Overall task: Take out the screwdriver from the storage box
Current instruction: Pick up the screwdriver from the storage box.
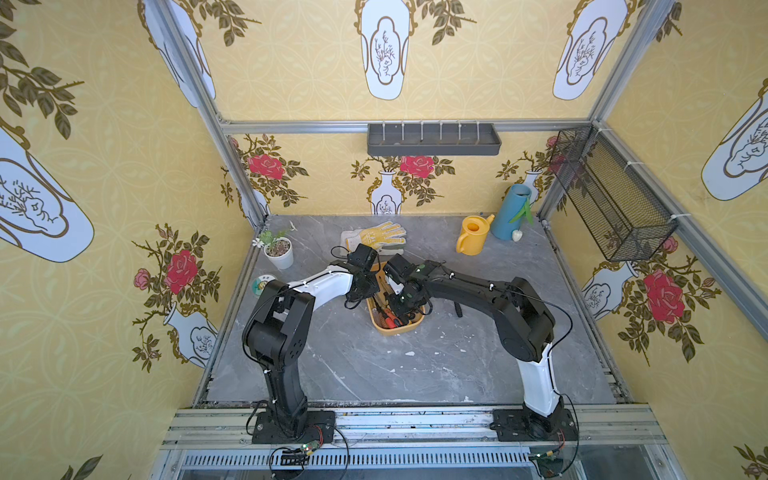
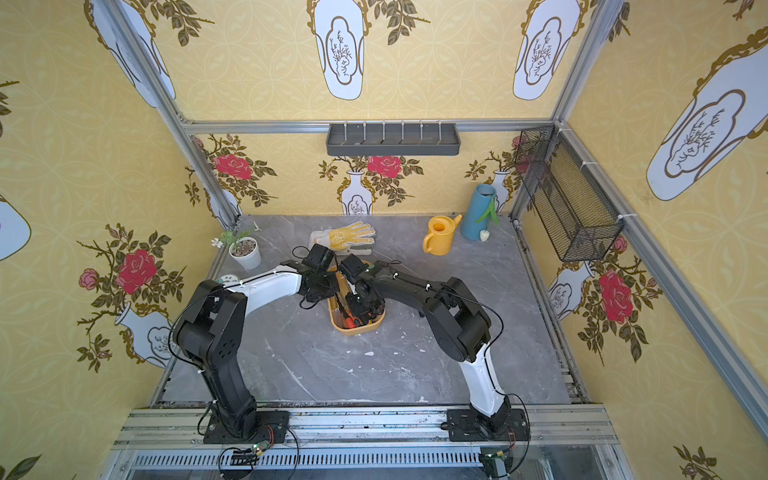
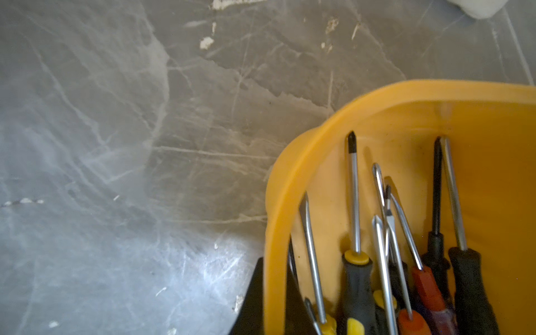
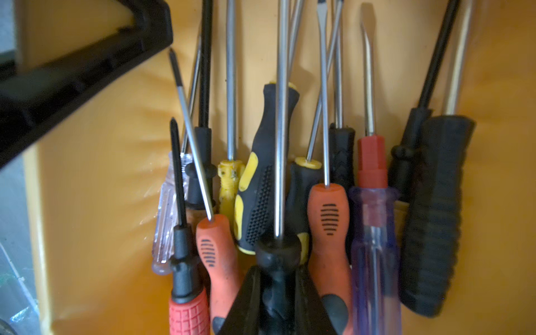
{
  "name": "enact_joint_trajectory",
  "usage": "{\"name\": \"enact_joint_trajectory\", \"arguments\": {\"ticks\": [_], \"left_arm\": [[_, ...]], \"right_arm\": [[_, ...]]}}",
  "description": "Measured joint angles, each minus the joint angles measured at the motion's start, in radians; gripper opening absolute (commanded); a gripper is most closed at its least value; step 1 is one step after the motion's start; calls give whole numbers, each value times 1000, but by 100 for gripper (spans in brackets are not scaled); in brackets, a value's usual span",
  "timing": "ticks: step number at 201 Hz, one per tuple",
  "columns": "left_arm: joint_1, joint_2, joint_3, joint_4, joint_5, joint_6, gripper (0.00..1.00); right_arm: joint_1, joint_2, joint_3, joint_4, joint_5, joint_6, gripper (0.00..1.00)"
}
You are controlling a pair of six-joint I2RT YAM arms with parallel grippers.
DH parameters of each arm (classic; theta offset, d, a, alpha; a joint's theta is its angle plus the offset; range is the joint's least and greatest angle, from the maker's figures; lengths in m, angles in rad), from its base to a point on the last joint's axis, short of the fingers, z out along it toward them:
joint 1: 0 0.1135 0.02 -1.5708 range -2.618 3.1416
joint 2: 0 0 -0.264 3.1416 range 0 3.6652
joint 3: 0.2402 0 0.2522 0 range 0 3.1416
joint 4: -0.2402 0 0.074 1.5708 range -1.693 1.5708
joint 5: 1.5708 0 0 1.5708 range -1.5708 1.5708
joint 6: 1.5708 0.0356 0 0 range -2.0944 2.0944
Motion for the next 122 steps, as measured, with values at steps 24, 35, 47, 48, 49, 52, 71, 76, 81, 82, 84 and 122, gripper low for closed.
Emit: {"name": "enact_joint_trajectory", "arguments": {"ticks": [24,35,47,48,49,52,71,76,81,82,84,122], "left_arm": [[0,2,3,-4,0,2,0],[0,3,4,-7,0,4,0],[0,6,10,-13,-1,4,0],[0,6,10,-13,-1,4,0],[0,7,11,-14,-1,5,0],[0,8,13,-15,-2,5,0],[0,14,22,-19,-1,8,0],[0,15,24,-20,-1,8,0],[0,16,25,-21,-1,9,0],[0,16,26,-21,-1,9,0],[0,17,26,-22,-2,10,0],[0,23,35,-27,-3,20,0]], "right_arm": [[-2,-10,-10,6,0,4,2],[-3,-13,-10,7,0,6,1],[-3,-14,-12,8,0,7,0],[-3,-14,-12,9,0,7,0],[-3,-14,-13,9,0,7,0],[-3,-14,-13,11,0,7,0],[-3,-23,-24,21,3,8,0],[-4,-25,-27,23,3,8,0],[-5,-28,-30,25,3,8,0],[-5,-29,-31,26,3,8,0],[-5,-30,-32,27,3,8,0],[-14,-54,-49,42,7,11,0]]}}
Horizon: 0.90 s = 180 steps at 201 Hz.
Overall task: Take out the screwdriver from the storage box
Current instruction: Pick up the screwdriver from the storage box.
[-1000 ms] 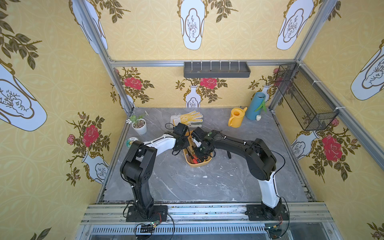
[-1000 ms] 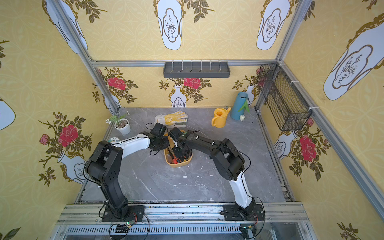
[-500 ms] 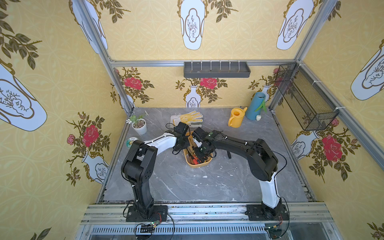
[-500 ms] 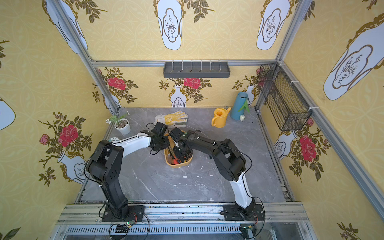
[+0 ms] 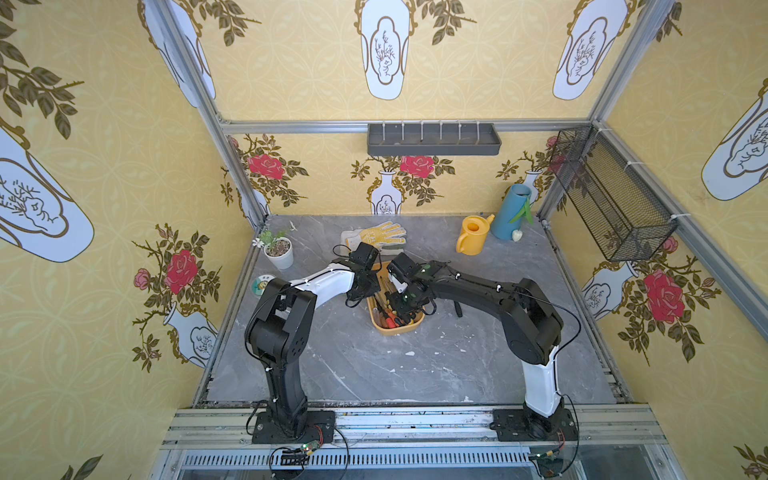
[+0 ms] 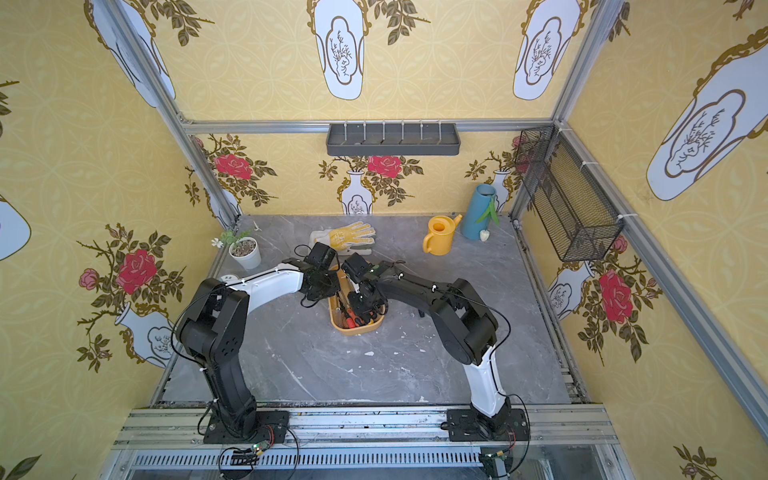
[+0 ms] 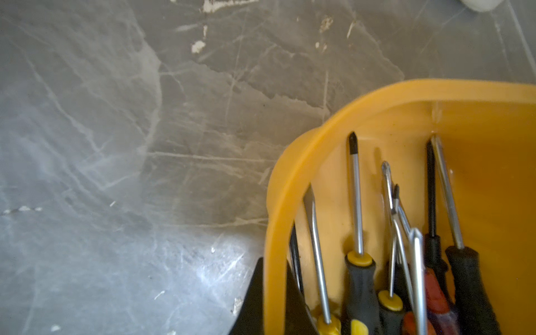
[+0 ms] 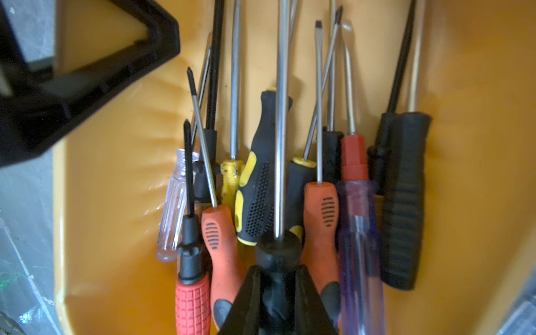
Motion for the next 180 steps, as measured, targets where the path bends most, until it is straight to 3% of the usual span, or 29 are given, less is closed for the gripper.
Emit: {"name": "enact_joint_trajectory", "arguments": {"ticks": [180], "left_arm": [[-1,1,-3,4,-14,5,0]], "right_arm": [[-27,-103,-73,90,7,32,0]]}}
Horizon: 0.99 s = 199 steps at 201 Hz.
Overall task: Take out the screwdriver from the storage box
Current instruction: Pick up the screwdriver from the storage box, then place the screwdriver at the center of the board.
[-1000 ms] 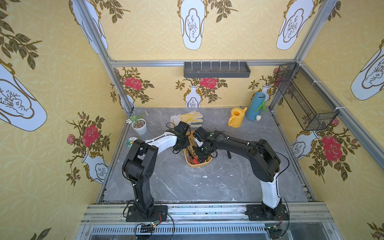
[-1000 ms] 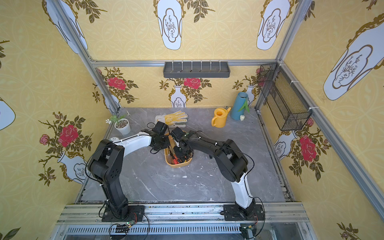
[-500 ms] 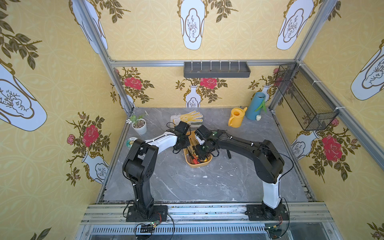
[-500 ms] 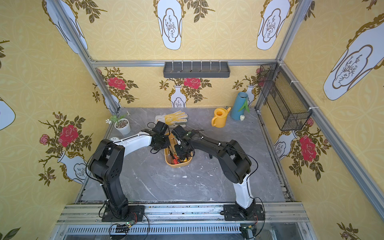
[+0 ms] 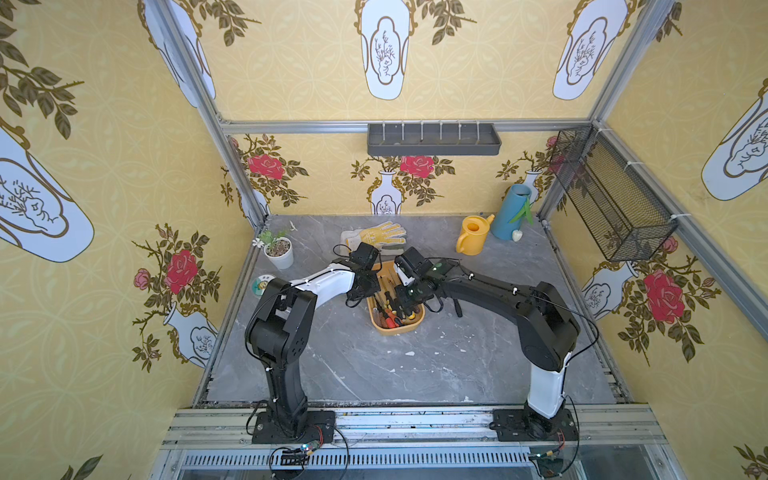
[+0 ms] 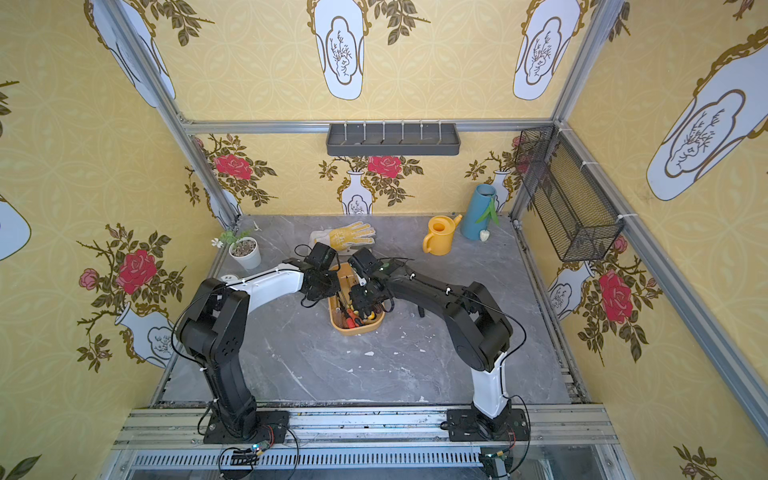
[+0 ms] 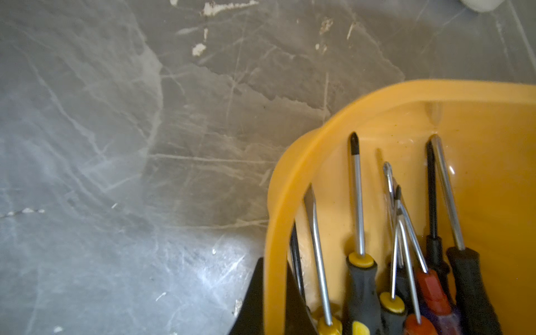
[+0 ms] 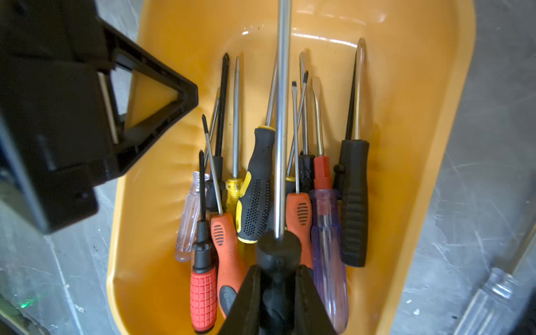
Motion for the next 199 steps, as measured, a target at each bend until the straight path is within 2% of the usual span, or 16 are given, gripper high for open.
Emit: {"name": "enact_joint_trajectory", "arguments": {"ticks": [79,129,161,199], "left_arm": [[0,0,0,0,-1,2,0],[0,-6,-11,11,-2,2,0],[0,-8,-14,15,-2,2,0],[0,-11,-18,19,-4,2,0]], "right_arm": [[-42,-131,-92,63,71,29,0],[-120,-221,-176,97,122,42,0],[-174,-206,-192,82,123,58,0],[-188,-125,-150,33,121,58,0]]}}
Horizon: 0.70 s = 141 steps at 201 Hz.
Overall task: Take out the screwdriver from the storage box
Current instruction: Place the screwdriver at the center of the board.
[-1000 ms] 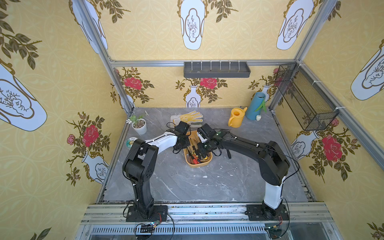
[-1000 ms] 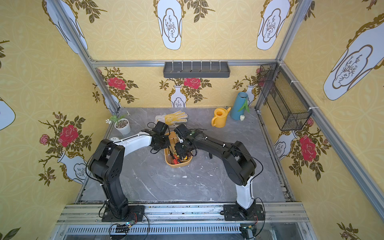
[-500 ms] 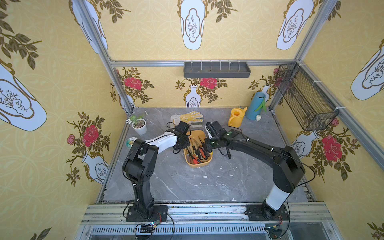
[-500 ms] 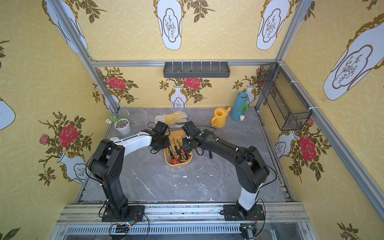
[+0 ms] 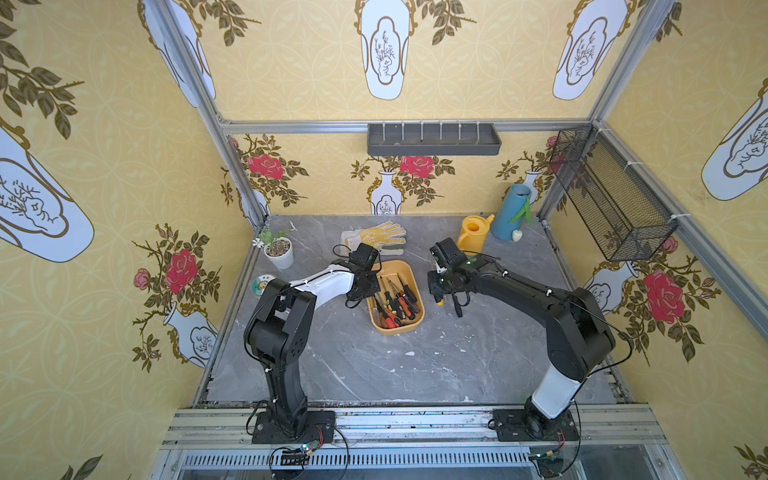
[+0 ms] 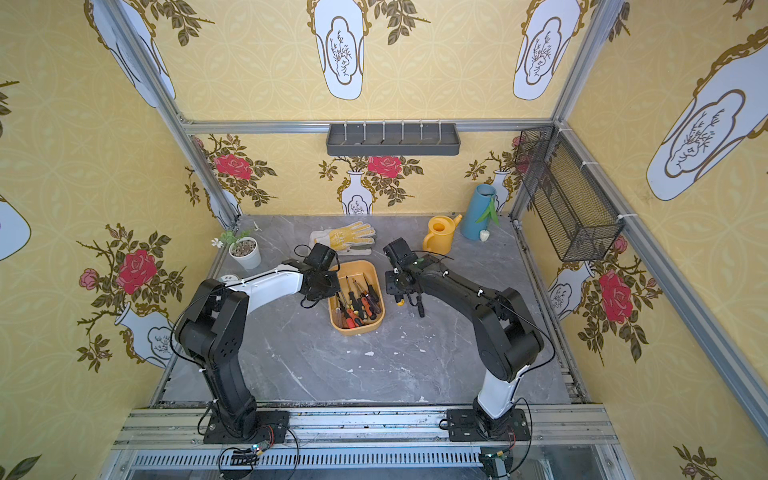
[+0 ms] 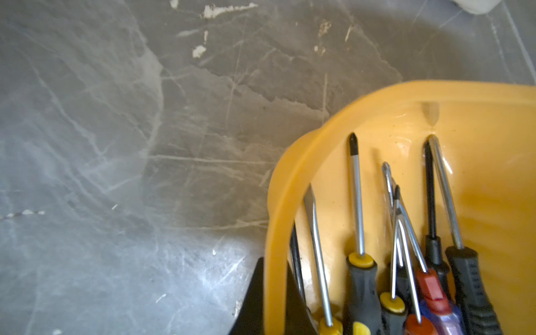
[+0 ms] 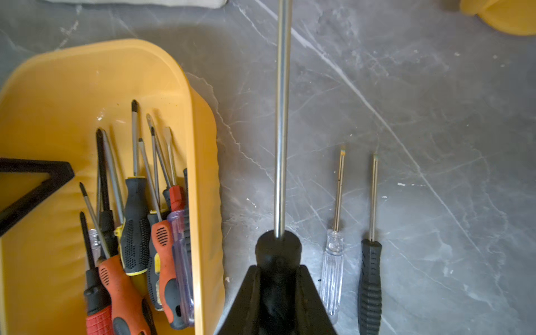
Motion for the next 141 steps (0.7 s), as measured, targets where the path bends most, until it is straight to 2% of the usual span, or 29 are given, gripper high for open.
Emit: {"name": "enact_joint_trajectory", "arguments": {"ticks": [70,141], "left_arm": [[0,-12,-18,11,0,-5,0],[0,-11,-19,12,0,-7,0]], "right_arm": [[-2,129,47,-53,-11,8,0],[-6,183,64,-84,-5,27,0]]}}
